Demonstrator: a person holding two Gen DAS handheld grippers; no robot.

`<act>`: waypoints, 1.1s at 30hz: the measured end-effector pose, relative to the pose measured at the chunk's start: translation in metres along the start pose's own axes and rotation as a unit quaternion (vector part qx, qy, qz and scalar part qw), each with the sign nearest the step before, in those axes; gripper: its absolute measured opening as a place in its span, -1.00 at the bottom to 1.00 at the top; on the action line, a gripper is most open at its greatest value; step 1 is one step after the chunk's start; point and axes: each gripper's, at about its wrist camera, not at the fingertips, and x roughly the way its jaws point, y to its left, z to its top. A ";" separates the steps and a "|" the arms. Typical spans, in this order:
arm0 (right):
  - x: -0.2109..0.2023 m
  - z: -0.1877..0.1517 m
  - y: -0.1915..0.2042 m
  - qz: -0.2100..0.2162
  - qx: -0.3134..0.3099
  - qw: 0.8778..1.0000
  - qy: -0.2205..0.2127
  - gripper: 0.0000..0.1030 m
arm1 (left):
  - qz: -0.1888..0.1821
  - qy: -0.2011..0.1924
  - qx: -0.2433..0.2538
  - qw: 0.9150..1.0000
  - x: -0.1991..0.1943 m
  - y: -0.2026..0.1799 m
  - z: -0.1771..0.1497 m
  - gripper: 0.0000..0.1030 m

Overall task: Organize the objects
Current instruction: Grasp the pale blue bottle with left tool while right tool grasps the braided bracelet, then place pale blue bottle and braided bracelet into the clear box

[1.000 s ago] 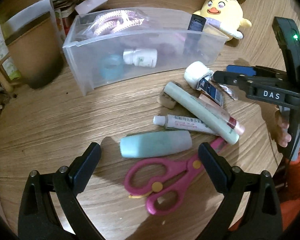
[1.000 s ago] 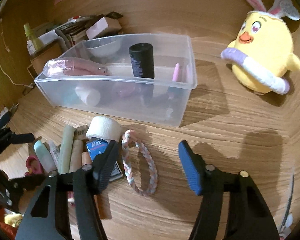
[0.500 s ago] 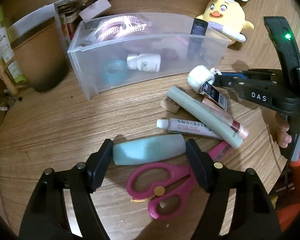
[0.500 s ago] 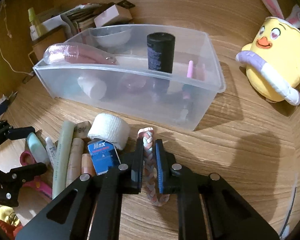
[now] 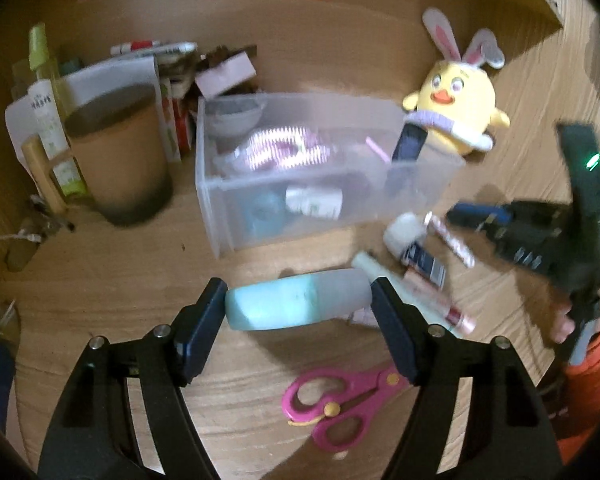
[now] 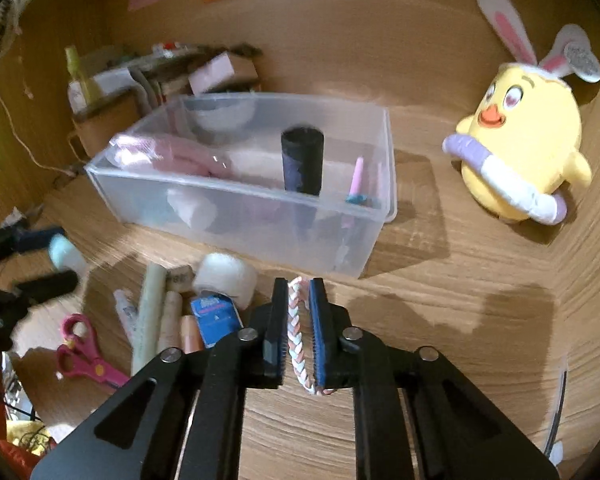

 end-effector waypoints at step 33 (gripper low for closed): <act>-0.041 0.062 -0.025 -0.006 0.039 0.994 -0.105 -0.69 | 0.002 -0.033 -0.029 0.999 0.029 0.020 0.107 0.42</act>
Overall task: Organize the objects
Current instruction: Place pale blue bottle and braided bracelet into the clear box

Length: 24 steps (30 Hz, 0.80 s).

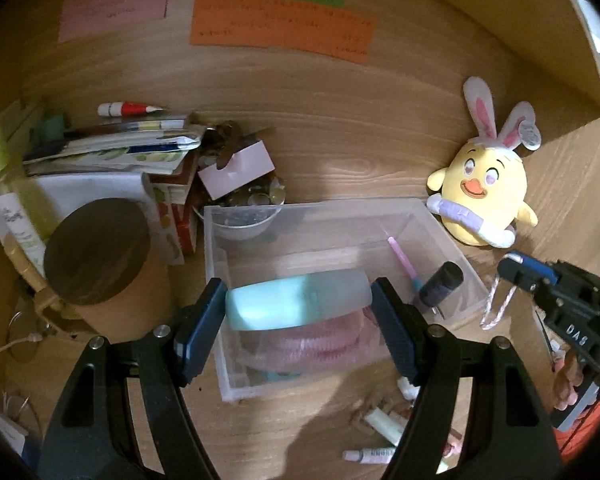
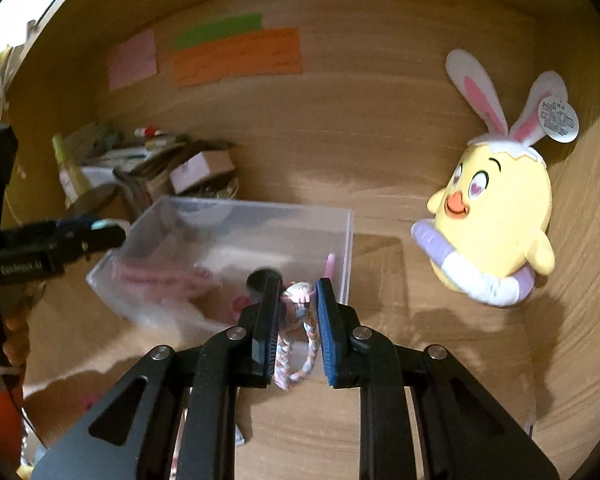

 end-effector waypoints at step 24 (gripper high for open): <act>0.043 -0.010 -0.009 0.005 0.001 0.998 0.070 -0.53 | -0.029 0.041 0.011 0.999 0.026 -0.006 -0.002 0.56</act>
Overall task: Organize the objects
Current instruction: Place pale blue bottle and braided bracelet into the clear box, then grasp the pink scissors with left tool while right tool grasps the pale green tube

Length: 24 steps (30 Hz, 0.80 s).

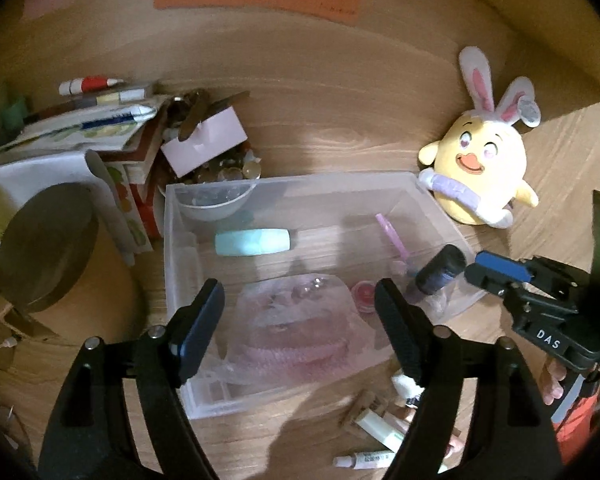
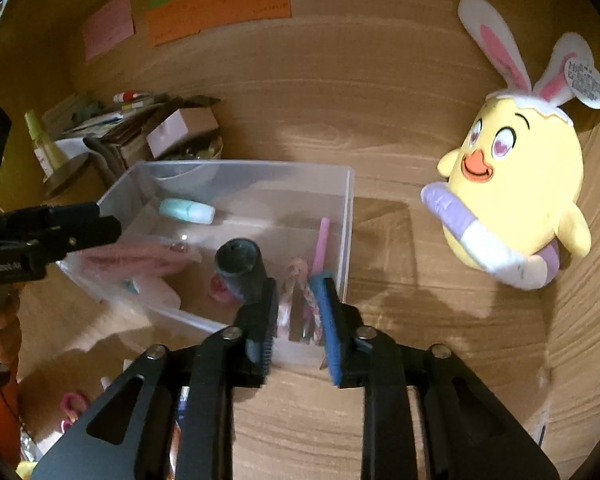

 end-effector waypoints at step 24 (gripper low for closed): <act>-0.028 -0.085 0.088 0.078 -0.071 0.994 0.012 -0.22 | 0.045 0.024 0.032 0.998 -0.050 0.002 -0.116 0.89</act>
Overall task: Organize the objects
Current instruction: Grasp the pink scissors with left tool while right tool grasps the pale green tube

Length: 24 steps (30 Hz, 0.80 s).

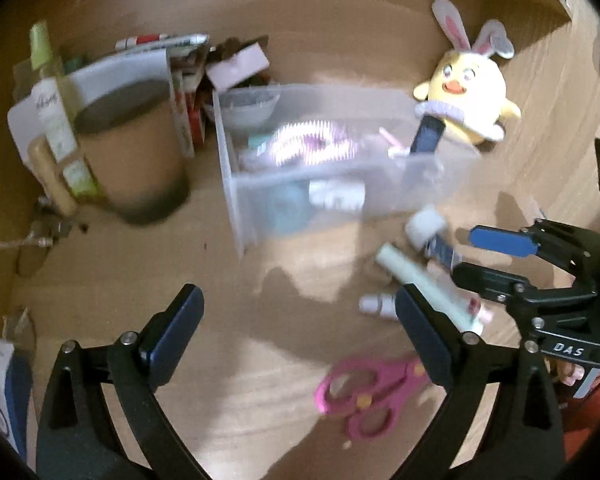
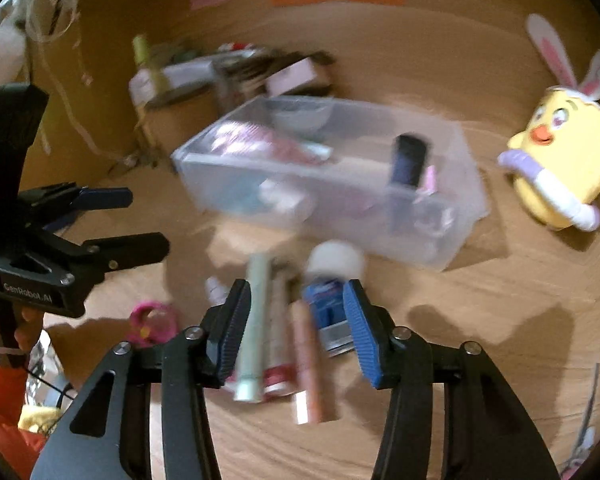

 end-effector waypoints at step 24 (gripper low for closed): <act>0.028 -0.002 0.022 0.000 -0.053 0.998 0.046 -0.73 | -0.074 0.054 0.110 0.990 0.022 -0.059 -0.038 0.58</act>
